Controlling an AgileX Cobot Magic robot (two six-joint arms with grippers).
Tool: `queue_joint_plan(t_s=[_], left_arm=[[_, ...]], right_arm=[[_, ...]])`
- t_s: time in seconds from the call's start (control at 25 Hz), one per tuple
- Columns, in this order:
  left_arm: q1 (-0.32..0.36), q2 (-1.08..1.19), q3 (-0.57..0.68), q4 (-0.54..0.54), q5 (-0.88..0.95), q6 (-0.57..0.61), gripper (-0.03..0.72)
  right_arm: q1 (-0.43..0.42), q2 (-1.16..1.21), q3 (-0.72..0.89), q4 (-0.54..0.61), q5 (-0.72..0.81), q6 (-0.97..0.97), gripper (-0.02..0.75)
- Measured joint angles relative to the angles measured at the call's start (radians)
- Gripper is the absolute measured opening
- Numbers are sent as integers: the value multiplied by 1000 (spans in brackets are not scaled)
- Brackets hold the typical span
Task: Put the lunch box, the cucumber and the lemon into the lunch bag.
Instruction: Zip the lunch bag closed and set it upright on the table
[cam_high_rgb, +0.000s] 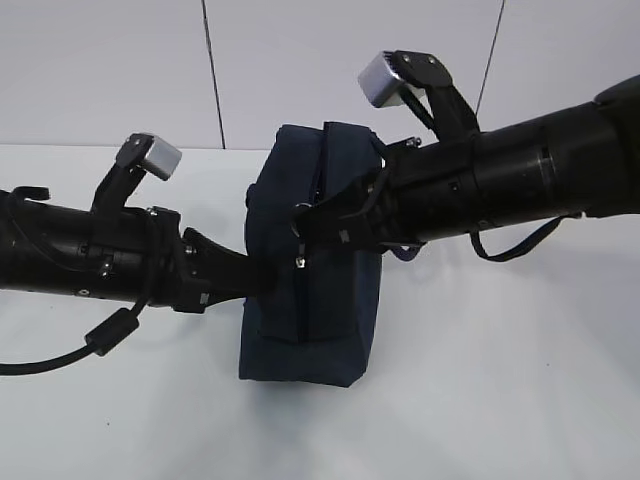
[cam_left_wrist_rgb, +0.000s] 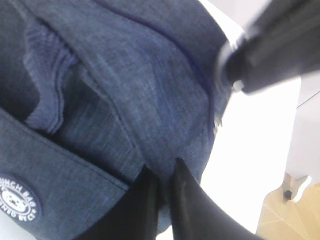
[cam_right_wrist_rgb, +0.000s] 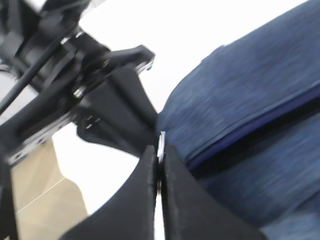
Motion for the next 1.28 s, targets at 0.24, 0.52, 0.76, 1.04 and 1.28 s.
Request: queue_joint_plan(t_s=[0.24,0.52,0.76,1.04,1.28], left_arm=[[0,0,0,11,-5,0,12],[0,0,0,15,3,0,12],[0,0,0,83,24,-56,12],[0,0,0,110,24,-69,12],[0,0,0,159,30,-106,11]], right_arm=[[0,0,-6,16,-121,-32,20],[0,7,-92,39,-178,-72,20],[0,87,-163,42,-200,-81,20],[-24,170,-270,63,-248,-83,20],[-80,244,-381,74,-252,-83,20]])
